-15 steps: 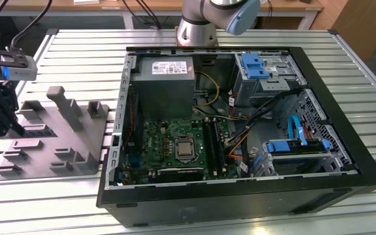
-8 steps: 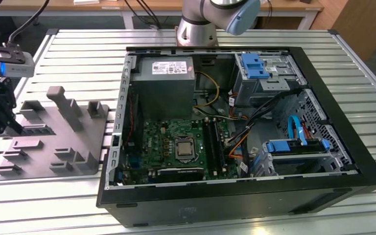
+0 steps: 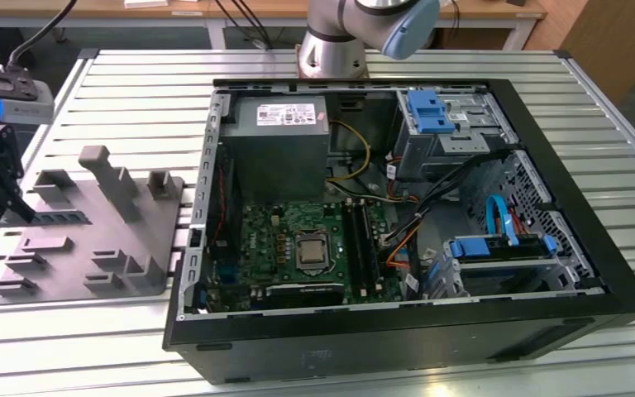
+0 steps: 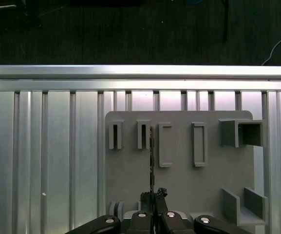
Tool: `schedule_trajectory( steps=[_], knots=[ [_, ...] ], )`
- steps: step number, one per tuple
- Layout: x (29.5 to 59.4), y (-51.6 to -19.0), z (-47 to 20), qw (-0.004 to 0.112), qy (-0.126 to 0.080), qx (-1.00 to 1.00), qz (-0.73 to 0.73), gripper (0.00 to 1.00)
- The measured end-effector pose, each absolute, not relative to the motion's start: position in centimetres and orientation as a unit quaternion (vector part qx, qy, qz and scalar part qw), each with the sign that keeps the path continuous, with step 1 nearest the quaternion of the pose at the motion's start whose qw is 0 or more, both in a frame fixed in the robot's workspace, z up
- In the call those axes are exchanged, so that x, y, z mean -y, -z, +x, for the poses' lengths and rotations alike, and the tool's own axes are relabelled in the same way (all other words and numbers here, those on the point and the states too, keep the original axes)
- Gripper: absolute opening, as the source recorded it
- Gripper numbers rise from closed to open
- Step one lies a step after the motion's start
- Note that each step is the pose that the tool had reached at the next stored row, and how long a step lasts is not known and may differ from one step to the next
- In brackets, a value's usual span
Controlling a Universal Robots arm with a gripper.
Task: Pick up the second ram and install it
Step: 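Pick up the second ram and move it above second insertion slot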
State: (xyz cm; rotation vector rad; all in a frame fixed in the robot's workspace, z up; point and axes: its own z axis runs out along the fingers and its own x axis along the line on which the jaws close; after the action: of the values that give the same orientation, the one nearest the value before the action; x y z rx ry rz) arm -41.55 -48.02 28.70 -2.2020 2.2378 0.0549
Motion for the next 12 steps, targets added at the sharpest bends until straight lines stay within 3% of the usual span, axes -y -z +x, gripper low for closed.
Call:
schedule_trajectory(
  steps=[12],
  knots=[
    [48.0, -29.9, -41.5, 0.001, -0.018, -0.713, -0.701, 0.14]
  ],
)
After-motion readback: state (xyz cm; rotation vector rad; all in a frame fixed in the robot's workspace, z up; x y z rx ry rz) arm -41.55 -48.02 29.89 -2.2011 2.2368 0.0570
